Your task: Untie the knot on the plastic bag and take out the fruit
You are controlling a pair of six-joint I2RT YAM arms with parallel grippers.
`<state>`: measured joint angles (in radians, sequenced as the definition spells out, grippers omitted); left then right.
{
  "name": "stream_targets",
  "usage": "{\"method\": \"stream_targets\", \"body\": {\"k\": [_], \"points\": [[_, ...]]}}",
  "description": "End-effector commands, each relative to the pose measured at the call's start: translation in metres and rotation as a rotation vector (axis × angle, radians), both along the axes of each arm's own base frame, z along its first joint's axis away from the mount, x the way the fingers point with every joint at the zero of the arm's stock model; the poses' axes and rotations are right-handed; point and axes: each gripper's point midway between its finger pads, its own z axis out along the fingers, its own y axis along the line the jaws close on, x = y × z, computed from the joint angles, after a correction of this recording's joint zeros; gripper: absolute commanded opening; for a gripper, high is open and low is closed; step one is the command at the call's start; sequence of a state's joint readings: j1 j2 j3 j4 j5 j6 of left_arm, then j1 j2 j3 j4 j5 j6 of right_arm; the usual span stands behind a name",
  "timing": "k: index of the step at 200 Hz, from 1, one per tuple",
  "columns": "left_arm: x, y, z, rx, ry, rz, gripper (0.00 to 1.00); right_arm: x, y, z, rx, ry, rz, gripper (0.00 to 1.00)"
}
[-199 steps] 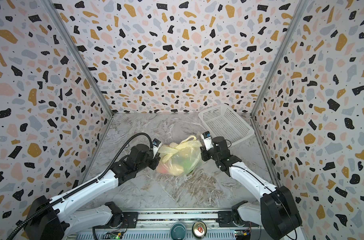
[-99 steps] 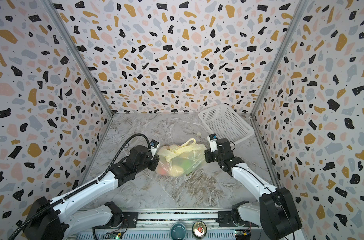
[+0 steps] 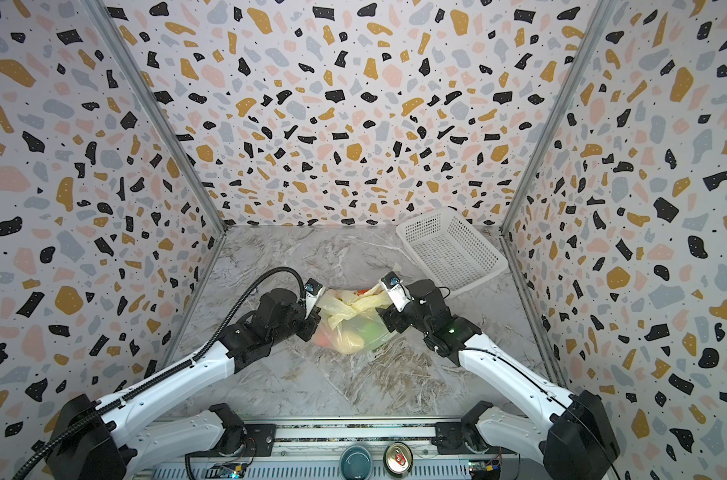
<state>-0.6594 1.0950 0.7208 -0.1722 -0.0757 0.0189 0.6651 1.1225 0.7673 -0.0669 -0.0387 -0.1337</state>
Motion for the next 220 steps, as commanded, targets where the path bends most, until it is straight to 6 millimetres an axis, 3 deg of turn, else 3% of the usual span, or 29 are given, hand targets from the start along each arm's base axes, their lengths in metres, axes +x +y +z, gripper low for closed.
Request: {"method": "stream_targets", "body": {"k": [1,42,82,90,116,142,220], "points": [[0.004,-0.009,0.03,-0.045,-0.075,-0.029,0.0,0.006,0.005,0.008,-0.076,-0.088,0.041,0.85],[0.004,-0.012,0.032,-0.052,-0.083,-0.04,0.0,0.03,0.006,0.002,-0.124,-0.145,-0.012,0.8],[0.002,-0.012,0.032,-0.055,-0.084,-0.044,0.0,0.039,0.017,0.003,-0.12,-0.187,0.019,0.66],[0.002,-0.012,0.031,-0.056,-0.083,-0.044,0.0,0.04,0.019,0.002,-0.118,-0.189,0.025,0.59],[0.001,-0.009,0.027,-0.046,-0.078,-0.033,0.0,0.039,0.02,0.008,-0.085,-0.192,0.032,0.24],[0.004,0.001,0.021,-0.037,-0.074,0.031,0.0,0.035,0.009,0.013,-0.009,-0.132,0.019,0.0],[0.01,0.014,0.0,-0.199,0.059,0.109,0.0,0.036,-0.053,0.003,0.252,0.168,-0.151,0.0]]}}
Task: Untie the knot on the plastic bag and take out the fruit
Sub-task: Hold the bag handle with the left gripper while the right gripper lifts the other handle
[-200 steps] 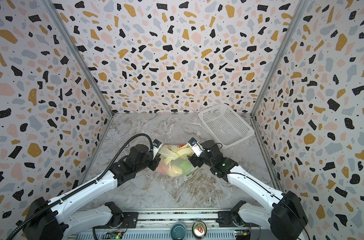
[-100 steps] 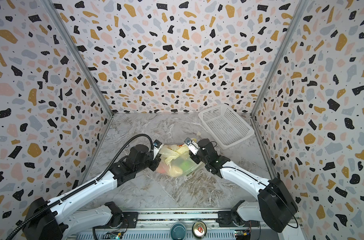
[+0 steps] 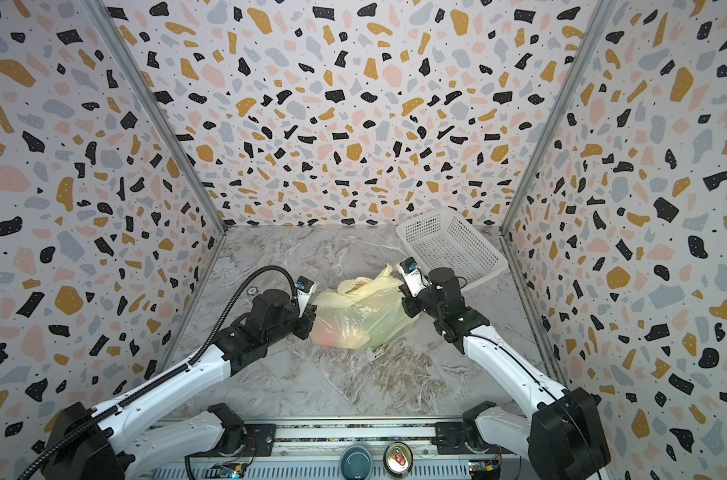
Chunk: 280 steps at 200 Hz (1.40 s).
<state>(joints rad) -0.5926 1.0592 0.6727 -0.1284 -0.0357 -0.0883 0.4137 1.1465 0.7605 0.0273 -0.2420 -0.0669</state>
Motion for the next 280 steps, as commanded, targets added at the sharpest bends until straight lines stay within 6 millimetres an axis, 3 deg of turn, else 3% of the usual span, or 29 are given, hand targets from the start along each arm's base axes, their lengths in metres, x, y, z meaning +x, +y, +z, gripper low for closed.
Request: {"method": "stream_targets", "body": {"k": [1,25,45,62,71,85,110,134,194,240,280], "points": [[0.004,-0.002,0.001,-0.089,0.023,0.012,0.0,-0.006,-0.01,-0.008,0.1,0.136,-0.042,0.0],[0.004,-0.001,-0.009,-0.086,0.059,0.011,0.0,0.001,-0.028,-0.022,0.154,0.238,-0.119,0.0],[0.005,-0.003,-0.009,-0.066,0.065,-0.009,0.0,0.001,-0.024,-0.027,0.211,0.284,-0.093,0.0],[0.004,-0.009,0.006,-0.031,0.022,-0.027,0.41,-0.002,-0.016,-0.025,0.247,0.306,-0.054,0.0],[0.001,-0.013,0.018,-0.001,-0.025,-0.038,0.54,-0.002,-0.013,-0.025,0.259,0.316,-0.044,0.0],[-0.004,-0.019,0.039,0.051,-0.111,-0.044,0.64,-0.003,-0.01,-0.024,0.265,0.325,-0.036,0.0],[-0.019,-0.04,0.068,0.104,-0.234,-0.113,0.71,-0.005,-0.007,-0.021,0.27,0.339,-0.022,0.0],[-0.029,-0.07,0.07,0.153,-0.282,-0.219,0.7,-0.006,-0.006,-0.018,0.273,0.341,-0.013,0.0],[-0.03,-0.123,0.041,0.259,-0.248,-0.455,0.59,-0.007,-0.002,-0.012,0.278,0.332,0.001,0.0],[-0.019,-0.129,0.015,0.349,-0.208,-0.461,0.4,-0.008,-0.001,-0.01,0.287,0.329,0.001,0.0],[-0.019,-0.122,0.006,0.384,-0.211,-0.45,0.08,-0.007,-0.002,-0.007,0.291,0.319,-0.009,0.0]]}}
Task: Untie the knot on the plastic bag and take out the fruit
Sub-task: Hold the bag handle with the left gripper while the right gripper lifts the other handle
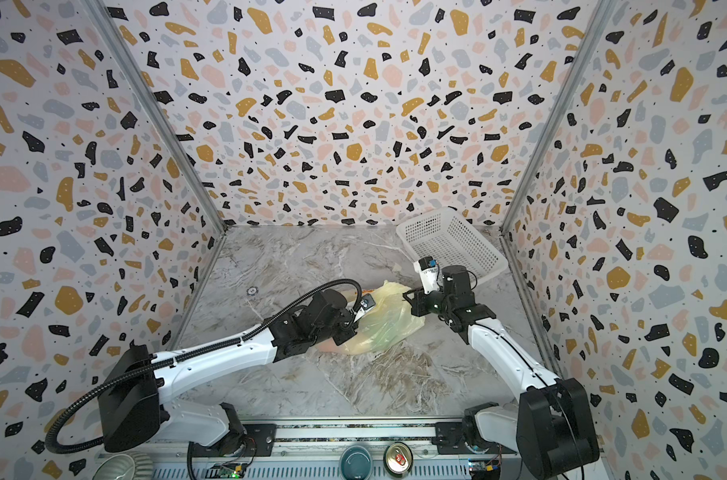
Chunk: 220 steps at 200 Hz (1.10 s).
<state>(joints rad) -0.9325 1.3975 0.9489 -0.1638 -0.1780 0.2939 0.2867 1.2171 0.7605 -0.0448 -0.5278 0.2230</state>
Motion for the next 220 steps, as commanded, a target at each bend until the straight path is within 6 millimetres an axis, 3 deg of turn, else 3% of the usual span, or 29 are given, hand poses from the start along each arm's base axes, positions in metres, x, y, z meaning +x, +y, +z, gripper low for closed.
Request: {"method": "stream_targets", "body": {"k": [1,19,48,108,156,181,220], "points": [[0.002,0.0,0.008,-0.004,-0.04,-0.003,0.08,0.003,0.003,0.022,0.022,-0.046,0.001,0.0],[-0.001,0.004,0.009,-0.01,-0.038,0.0,0.0,0.005,0.001,0.022,0.018,-0.05,-0.01,0.0],[-0.005,0.019,0.009,0.006,-0.055,0.026,0.0,0.008,-0.001,0.021,0.014,-0.049,-0.03,0.0],[-0.007,0.057,0.028,-0.012,-0.143,0.132,0.0,0.015,-0.017,0.018,0.018,-0.025,-0.104,0.0],[0.01,0.109,0.035,-0.131,-0.141,0.344,0.0,0.01,-0.025,0.013,0.042,0.001,-0.136,0.0],[0.021,0.135,0.026,-0.122,-0.124,0.445,0.0,0.007,-0.027,0.008,0.054,0.018,-0.139,0.0],[0.03,0.143,0.025,-0.159,-0.1,0.492,0.0,0.004,-0.024,0.01,0.072,0.02,-0.121,0.0]]}}
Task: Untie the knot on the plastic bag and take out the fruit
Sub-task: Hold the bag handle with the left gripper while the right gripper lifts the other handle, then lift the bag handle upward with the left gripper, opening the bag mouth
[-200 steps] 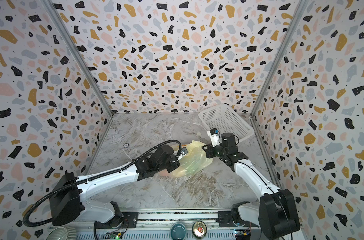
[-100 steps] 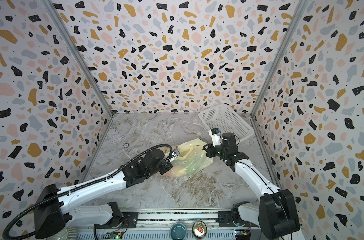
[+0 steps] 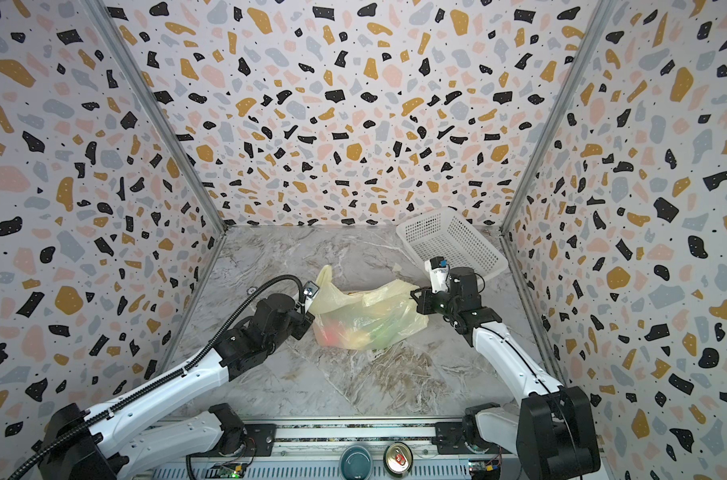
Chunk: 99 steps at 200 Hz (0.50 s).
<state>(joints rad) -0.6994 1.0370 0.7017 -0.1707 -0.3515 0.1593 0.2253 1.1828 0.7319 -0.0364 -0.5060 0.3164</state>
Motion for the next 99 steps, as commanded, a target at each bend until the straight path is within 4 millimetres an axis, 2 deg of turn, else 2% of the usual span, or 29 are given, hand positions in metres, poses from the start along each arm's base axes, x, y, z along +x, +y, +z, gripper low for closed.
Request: {"method": "stream_targets", "body": {"k": [1,12,31,36,43,57,75,81,99], "points": [[0.005,0.002,0.005,-0.059,-0.012,0.039,0.0,-0.003,0.0,0.011,0.027,-0.027,0.003,0.0],[0.004,-0.004,0.013,-0.095,-0.018,0.016,0.01,-0.004,0.001,0.012,0.034,-0.03,0.012,0.0],[0.001,-0.013,0.036,-0.184,-0.033,-0.014,0.53,-0.006,0.005,0.015,0.047,-0.036,0.032,0.0],[0.0,-0.014,0.043,-0.212,-0.039,-0.015,0.62,-0.007,0.006,0.016,0.053,-0.04,0.039,0.0],[-0.001,-0.016,0.054,-0.256,-0.049,-0.017,0.71,-0.008,0.007,0.017,0.057,-0.044,0.046,0.0],[-0.005,-0.019,0.078,-0.345,-0.071,-0.025,0.82,-0.011,0.008,0.02,0.065,-0.055,0.057,0.0],[-0.007,-0.024,0.1,-0.422,-0.062,-0.028,0.91,-0.015,0.01,0.023,0.074,-0.072,0.065,0.0],[-0.006,-0.027,0.102,-0.432,-0.042,-0.033,0.96,-0.015,0.011,0.024,0.076,-0.077,0.067,0.0],[-0.004,-0.039,0.1,-0.462,0.042,-0.033,0.96,-0.02,0.014,0.027,0.082,-0.094,0.078,0.0]]}}
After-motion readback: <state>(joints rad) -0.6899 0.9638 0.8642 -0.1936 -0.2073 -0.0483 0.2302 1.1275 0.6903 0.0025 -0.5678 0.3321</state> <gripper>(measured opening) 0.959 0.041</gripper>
